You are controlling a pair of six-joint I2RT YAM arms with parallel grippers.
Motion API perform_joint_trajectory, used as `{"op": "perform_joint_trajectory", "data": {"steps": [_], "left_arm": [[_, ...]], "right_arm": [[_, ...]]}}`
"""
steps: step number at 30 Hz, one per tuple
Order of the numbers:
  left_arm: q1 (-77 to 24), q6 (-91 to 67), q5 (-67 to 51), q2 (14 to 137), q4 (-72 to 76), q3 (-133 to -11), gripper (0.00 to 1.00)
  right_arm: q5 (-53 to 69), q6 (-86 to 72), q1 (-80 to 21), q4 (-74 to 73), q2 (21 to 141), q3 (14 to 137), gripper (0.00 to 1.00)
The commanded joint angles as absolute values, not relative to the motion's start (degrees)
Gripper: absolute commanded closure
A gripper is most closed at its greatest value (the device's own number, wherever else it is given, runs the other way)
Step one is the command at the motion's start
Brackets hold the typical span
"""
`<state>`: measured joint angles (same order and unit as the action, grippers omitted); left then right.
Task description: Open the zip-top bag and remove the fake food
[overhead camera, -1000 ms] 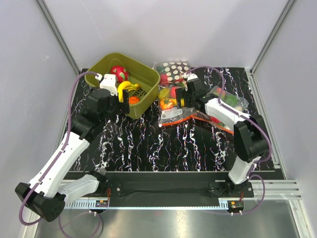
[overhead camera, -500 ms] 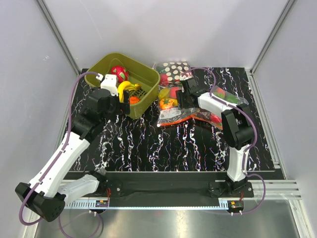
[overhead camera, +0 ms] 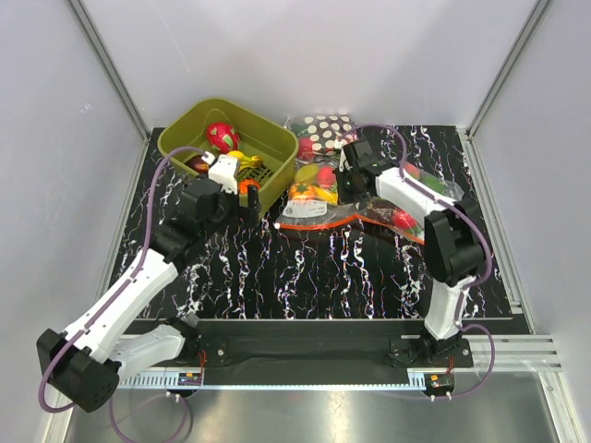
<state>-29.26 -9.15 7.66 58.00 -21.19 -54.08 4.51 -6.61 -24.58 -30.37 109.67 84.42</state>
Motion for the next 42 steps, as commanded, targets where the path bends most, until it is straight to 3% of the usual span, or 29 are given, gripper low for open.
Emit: {"op": "perform_joint_trajectory", "data": {"steps": [1,8,18,30,32,33,35,39,40,42], "left_arm": [[-29.79,-10.54,0.27,59.50,-10.75,-50.99,0.01],[-29.71,-10.73,-9.40,60.99,-1.32,-45.62,0.01],[-29.79,-9.23,-5.45,66.18,3.95,-42.63,0.01],[-29.79,-8.09,-9.31,71.80,8.88,-41.66,0.03],[-29.71,-7.91,-10.02,73.47,8.97,-42.71,0.15],[-29.71,-7.91,-10.37,73.74,8.70,-43.06,0.26],[-29.79,-7.65,-11.94,74.35,8.35,-43.59,0.34],[-29.71,-7.21,-15.99,75.06,8.17,-43.77,0.59],[-29.71,-7.21,-16.78,75.15,8.17,-43.77,0.71],[-29.71,-7.38,-19.68,75.58,8.17,-43.68,0.80]], "right_arm": [[10.71,-7.82,-24.52,-31.72,101.18,87.45,1.00],[15.55,-9.93,-24.08,-33.49,98.35,88.51,1.00],[24.25,-10.81,-22.77,-33.49,95.45,86.93,1.00],[29.70,-11.87,-20.66,-33.13,94.22,85.34,1.00],[29.97,-11.87,-20.65,-33.13,94.13,85.25,1.00],[29.97,-11.87,-20.48,-33.13,94.30,85.08,1.00],[29.88,-11.86,-20.13,-33.31,94.31,84.99,1.00],[29.79,-11.87,-19.34,-33.14,94.39,84.64,1.00],[29.62,-11.95,-19.25,-33.13,94.39,84.64,1.00],[29.01,-11.95,-19.07,-32.96,94.48,84.73,1.00]]}}
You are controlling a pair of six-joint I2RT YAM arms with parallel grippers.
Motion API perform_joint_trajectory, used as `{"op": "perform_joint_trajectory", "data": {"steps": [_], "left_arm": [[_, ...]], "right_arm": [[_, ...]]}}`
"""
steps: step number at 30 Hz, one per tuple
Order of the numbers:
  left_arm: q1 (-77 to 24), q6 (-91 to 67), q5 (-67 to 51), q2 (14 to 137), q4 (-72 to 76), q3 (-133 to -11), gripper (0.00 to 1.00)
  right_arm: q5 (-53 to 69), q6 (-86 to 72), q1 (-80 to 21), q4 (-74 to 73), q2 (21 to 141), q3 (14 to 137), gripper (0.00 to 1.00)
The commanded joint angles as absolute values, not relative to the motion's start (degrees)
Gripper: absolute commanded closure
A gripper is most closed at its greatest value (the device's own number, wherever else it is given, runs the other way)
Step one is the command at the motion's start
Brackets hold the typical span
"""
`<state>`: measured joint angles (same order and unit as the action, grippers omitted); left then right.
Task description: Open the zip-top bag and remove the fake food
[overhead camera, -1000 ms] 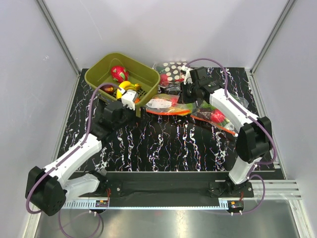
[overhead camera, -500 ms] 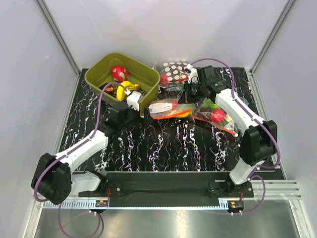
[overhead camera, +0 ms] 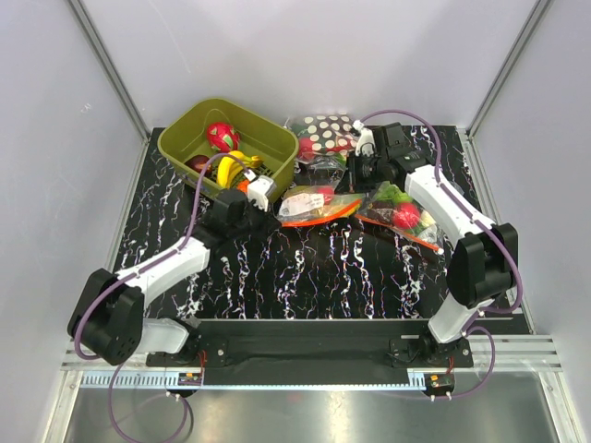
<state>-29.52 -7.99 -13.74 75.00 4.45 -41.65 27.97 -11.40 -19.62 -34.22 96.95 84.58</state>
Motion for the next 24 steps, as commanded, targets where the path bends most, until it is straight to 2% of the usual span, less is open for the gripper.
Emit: {"op": "perform_joint_trajectory", "data": {"steps": [1,3,6,8,9,11,12,16,20,24], "left_arm": [[-29.79,-7.82,-20.47,75.93,8.00,-43.94,0.93],[-29.71,-8.35,-22.14,76.38,6.95,-44.47,1.00],[-29.71,-10.10,-23.55,76.46,4.93,-46.40,1.00],[-29.79,-12.30,-24.16,76.46,2.91,-48.85,1.00],[-29.79,-13.00,-24.52,76.38,0.99,-49.74,1.00],[-29.62,-16.34,-24.78,75.68,0.18,-51.84,1.00],[-29.62,-17.57,-25.13,75.41,-1.39,-52.55,1.00],[-29.44,-26.51,-28.82,75.06,-2.55,-55.81,1.00],[-28.13,-31.81,-34.70,76.02,-3.69,-58.79,1.00],[-26.02,-35.24,-40.24,77.25,-4.48,-60.12,1.00]], "right_arm": [[28.74,-11.78,-19.07,-33.05,94.31,84.73,1.00],[27.52,-11.34,-19.07,-33.40,94.04,84.99,1.00],[24.37,-9.15,-19.16,-33.66,91.42,84.56,1.00],[21.72,-7.83,-19.25,-33.05,89.22,83.68,0.95],[18.49,-7.39,-19.25,-32.26,87.90,82.54,0.82],[15.40,-5.20,-19.95,-30.69,83.86,81.22,0.67],[11.90,-4.49,-20.47,-29.72,82.54,79.38,0.51],[5.20,1.56,-27.14,-24.97,75.69,74.63,0.32],[1.76,7.02,-35.67,-18.65,72.17,69.97,0.29],[7.71,9.92,-38.75,-9.87,67.33,63.04,0.28]]}}
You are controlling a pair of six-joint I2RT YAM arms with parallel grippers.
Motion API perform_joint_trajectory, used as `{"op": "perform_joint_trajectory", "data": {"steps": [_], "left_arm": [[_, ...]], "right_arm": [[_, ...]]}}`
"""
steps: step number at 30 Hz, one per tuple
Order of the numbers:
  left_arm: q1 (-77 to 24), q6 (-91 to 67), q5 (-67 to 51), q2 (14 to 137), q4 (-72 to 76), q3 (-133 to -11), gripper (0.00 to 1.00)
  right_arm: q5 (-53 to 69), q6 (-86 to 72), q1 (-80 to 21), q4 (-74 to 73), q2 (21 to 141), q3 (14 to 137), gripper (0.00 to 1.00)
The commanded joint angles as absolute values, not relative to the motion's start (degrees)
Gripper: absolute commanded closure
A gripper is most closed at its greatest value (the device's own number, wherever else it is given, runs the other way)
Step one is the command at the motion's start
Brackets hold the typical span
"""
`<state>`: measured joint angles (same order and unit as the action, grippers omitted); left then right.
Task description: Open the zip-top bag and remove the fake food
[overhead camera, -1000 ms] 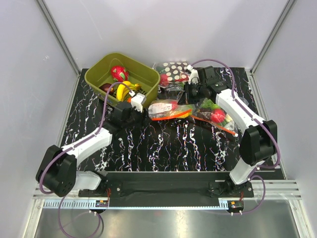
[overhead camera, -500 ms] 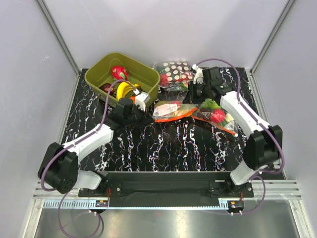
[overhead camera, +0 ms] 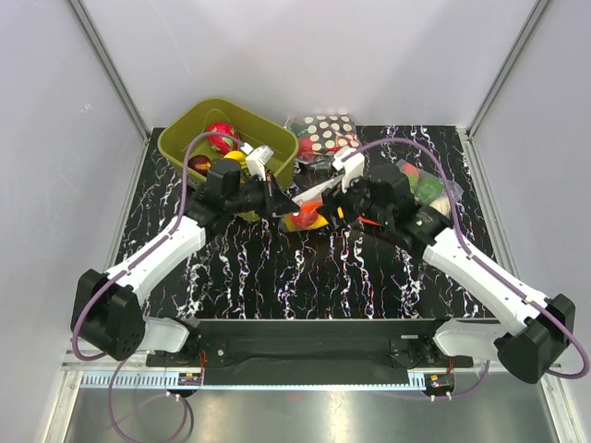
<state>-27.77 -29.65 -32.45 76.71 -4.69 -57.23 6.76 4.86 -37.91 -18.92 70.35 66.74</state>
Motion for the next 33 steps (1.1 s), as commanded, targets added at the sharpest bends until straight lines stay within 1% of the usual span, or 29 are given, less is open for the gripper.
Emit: {"op": "perform_joint_trajectory", "data": {"steps": [1,2,9,14,18,28,31,33], "left_arm": [[-25.58,-36.46,-41.65,77.60,-4.13,-60.29,1.00],[-24.79,-37.08,-44.10,77.78,-3.70,-60.21,1.00],[-23.73,-36.91,-48.16,78.31,-5.98,-61.70,1.00],[-23.03,-37.00,-50.97,78.92,-6.85,-62.66,1.00],[-21.89,-36.83,-53.25,79.45,-7.64,-63.10,1.00],[-21.53,-31.91,-56.86,79.45,-12.04,-64.42,1.00],[-21.45,-30.59,-58.97,79.80,-13.18,-64.60,1.00],[-21.45,-29.19,-59.33,79.81,-14.06,-64.77,1.00]], "right_arm": [[8.43,10.80,-39.28,-8.89,66.11,62.06,0.28],[8.87,12.29,-39.55,-7.83,65.66,61.18,0.27],[14.59,19.23,-40.69,-3.87,68.20,58.27,0.27],[13.63,22.41,-42.71,-5.97,71.54,59.76,0.27],[13.36,23.46,-44.47,-6.50,71.81,59.24,0.28],[8.27,27.33,-45.09,-2.20,76.37,59.05,0.27],[8.17,29.79,-45.09,-1.50,78.57,59.94,0.30],[7.48,31.19,-45.09,-0.53,79.28,59.85,0.33]]}}
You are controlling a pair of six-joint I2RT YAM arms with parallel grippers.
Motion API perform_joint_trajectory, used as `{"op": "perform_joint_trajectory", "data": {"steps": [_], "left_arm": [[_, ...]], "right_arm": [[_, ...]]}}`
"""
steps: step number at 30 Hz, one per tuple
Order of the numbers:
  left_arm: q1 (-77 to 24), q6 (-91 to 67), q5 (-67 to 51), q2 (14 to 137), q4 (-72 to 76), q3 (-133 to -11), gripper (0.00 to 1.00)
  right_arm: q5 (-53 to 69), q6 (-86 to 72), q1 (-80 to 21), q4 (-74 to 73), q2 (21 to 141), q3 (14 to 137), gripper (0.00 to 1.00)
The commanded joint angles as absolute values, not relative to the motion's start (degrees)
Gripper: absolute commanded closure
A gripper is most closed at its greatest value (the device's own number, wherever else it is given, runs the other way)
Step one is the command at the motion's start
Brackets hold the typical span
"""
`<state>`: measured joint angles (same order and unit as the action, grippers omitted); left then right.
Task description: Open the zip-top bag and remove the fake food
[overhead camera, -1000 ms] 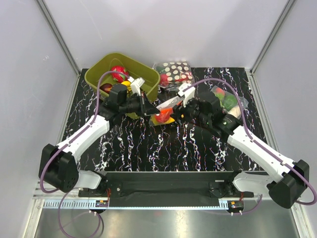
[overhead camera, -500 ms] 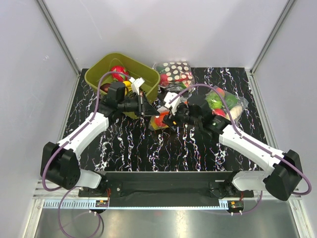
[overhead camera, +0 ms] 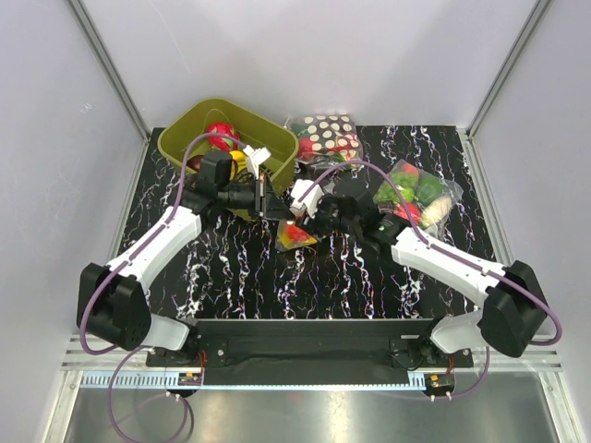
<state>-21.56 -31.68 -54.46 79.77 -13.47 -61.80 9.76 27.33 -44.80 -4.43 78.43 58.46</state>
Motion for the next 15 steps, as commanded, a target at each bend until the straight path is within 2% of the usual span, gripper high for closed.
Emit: {"op": "perform_joint_trajectory", "data": {"steps": [1,2,3,5,6,7,9,10,11,12,14,15], "left_arm": [[-21.45,-28.57,-59.15,79.89,-15.28,-64.95,1.00],[-21.45,-27.78,-59.15,79.72,-15.90,-65.21,1.00],[-21.53,-26.29,-58.89,79.72,-16.69,-65.39,1.00],[-21.45,-24.71,-58.97,79.45,-17.84,-65.65,1.00],[-21.45,-24.26,-58.97,79.54,-18.28,-65.83,1.00],[-21.45,-23.74,-58.80,79.54,-19.24,-66.00,1.00],[-21.53,-21.80,-58.10,79.63,-20.73,-66.71,1.00],[-21.45,-21.27,-57.75,79.72,-21.87,-66.88,0.97],[-21.45,-20.40,-57.48,79.80,-22.23,-67.06,0.90],[-21.45,-20.04,-56.87,79.46,-22.32,-67.23,0.68],[-21.45,-18.38,-55.99,78.67,-21.98,-66.97,0.51],[-21.45,-18.02,-54.42,77.01,-21.54,-66.36,0.36]], "right_arm": [[6.43,31.46,-45.09,-0.53,79.36,59.85,0.37],[5.98,31.64,-45.09,-0.53,79.37,60.03,0.43],[5.63,31.81,-45.09,-0.53,79.19,60.20,0.54],[5.36,31.82,-45.09,-0.62,78.58,60.38,0.63],[5.36,31.38,-45.09,-0.62,78.40,60.47,0.74],[5.71,31.29,-45.09,-0.62,78.22,61.16,0.79],[5.97,31.12,-45.17,-2.10,78.14,62.13,0.97],[6.50,31.03,-45.09,-3.24,78.22,62.75,1.00],[6.94,31.03,-45.17,-3.60,78.05,62.93,1.00],[7.29,30.59,-45.09,-4.56,77.96,63.19,1.00],[8.87,29.63,-45.17,-5.88,77.61,64.24,1.00],[9.22,29.27,-45.00,-7.54,77.35,64.77,1.00]]}}
